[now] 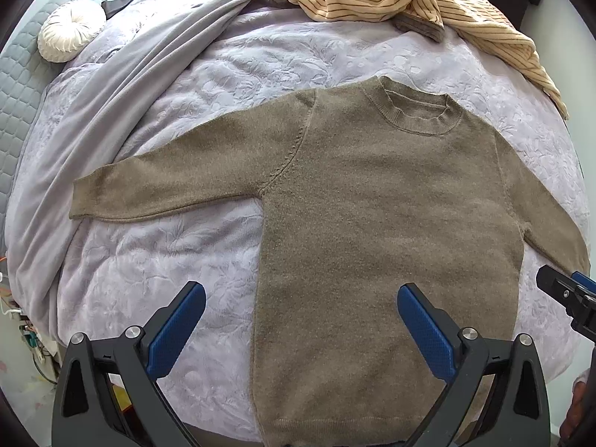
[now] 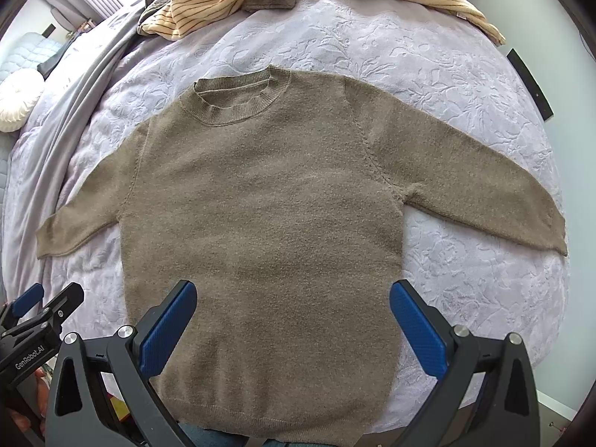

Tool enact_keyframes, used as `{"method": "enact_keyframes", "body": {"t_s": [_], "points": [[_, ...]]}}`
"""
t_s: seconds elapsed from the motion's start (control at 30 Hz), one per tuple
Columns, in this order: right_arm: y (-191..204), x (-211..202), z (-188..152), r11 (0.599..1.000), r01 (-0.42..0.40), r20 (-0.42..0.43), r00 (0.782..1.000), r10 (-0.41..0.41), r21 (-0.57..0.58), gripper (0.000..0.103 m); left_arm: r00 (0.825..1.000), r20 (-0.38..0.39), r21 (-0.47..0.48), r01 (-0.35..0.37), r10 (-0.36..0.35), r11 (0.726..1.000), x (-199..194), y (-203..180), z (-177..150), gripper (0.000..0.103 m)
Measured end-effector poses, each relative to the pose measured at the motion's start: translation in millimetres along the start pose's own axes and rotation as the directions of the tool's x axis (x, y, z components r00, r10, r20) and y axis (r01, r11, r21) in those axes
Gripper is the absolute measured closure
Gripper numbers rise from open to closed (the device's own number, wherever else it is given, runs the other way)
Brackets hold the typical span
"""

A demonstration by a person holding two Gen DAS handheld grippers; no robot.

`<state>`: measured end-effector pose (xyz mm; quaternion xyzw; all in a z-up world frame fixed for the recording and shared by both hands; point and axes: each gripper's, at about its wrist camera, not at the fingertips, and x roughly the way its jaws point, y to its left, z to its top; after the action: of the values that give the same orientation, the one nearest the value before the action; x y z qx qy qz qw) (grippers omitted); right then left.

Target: Fold small clothes

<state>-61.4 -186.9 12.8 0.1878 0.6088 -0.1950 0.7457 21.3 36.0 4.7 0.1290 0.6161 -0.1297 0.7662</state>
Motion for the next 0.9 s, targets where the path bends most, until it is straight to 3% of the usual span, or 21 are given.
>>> {"method": "enact_keyframes", "body": {"t_s": [0.9], "points": [[-3.3, -5.0, -16.2, 1.0, 0.006, 0.007, 1.0, -0.006, 0.016, 0.0, 1.0, -0.021, -0.03, 0.004, -0.004, 1.0, -0.8, 5.7, -14.5, 0.0]]}}
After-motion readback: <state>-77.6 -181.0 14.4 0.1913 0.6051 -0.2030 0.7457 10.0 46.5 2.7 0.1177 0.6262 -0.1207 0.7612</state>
